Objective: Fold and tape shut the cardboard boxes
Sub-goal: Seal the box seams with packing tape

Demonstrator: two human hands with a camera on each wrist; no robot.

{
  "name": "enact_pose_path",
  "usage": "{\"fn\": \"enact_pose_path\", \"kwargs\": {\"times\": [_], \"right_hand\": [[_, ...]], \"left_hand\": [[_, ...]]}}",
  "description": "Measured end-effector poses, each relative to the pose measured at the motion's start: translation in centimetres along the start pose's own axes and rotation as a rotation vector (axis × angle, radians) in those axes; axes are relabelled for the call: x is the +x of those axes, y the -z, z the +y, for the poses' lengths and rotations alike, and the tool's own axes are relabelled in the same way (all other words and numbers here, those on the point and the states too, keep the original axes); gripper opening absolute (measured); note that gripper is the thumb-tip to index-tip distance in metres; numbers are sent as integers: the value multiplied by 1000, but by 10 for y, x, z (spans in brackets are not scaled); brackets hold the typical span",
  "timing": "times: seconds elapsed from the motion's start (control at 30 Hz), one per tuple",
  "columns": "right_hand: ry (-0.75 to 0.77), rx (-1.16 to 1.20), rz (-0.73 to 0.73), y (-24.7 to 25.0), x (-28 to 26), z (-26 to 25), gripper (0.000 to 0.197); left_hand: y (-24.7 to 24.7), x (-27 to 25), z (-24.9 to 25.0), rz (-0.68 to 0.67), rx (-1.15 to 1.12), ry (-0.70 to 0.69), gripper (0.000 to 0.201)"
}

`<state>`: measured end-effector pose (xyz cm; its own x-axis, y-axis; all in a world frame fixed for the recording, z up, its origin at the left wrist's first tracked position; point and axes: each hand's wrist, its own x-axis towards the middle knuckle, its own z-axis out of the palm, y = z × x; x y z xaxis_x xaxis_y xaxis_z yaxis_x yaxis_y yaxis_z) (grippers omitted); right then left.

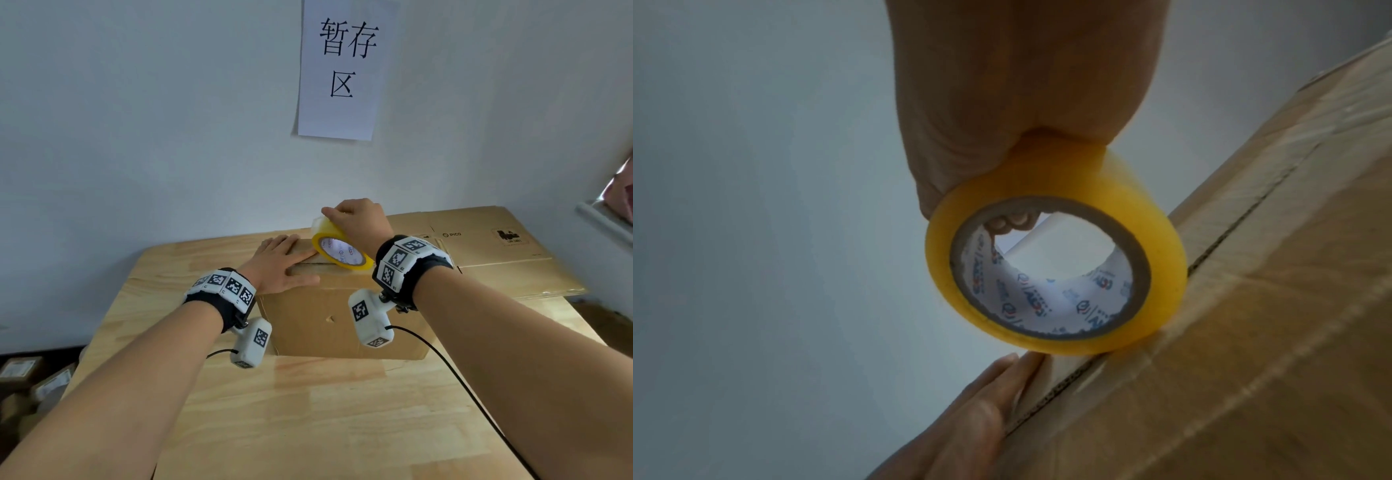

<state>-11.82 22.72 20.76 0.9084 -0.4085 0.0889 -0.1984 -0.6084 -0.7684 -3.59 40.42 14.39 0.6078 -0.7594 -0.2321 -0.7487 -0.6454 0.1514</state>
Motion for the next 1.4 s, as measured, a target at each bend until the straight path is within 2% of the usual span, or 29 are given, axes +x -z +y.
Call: {"fn": "enact_pose_path", "kwargs": {"times": [0.07, 0.13, 0.17, 0.23, 0.3, 0.5, 0.83, 1.13, 1.2, 1.3, 1.4], "right_hand": [[-10, 28, 17, 4, 0, 3, 28], [-11, 46, 30, 7, -1, 5, 32], [-12, 52, 32, 7, -1, 5, 34], [-15, 54, 29, 6, -2, 5, 36], [-21, 52, 23, 4, -1, 4, 37], [-48, 103, 39, 4, 3, 8, 39], [-43, 148, 48, 7, 3, 12, 47], [-55, 243, 54, 17, -2, 20, 44], [-50, 293, 42, 22, -1, 20, 28], [-37, 336, 37, 27, 0, 17, 38], [-6, 354, -4, 25, 4, 7, 29]], "left_hand": [[-3, -6, -6, 115, -182, 60, 72], [-11, -13, -10, 281, -480, 178, 53], [-14, -17, -10, 337, -655, 252, 51], [-19, -19, -7, 378, -931, 368, 50], [-21, -16, -3, 376, -1033, 406, 52], [-26, -9, -9, 393, -1123, 409, 48], [-22, -5, -6, 416, -1087, 443, 44], [-28, -9, 1, 405, -1100, 483, 46], [-27, -10, 1, 410, -1112, 492, 46], [-26, -12, 1, 408, -1106, 500, 46], [-23, -13, 2, 408, -1077, 498, 45]]}}
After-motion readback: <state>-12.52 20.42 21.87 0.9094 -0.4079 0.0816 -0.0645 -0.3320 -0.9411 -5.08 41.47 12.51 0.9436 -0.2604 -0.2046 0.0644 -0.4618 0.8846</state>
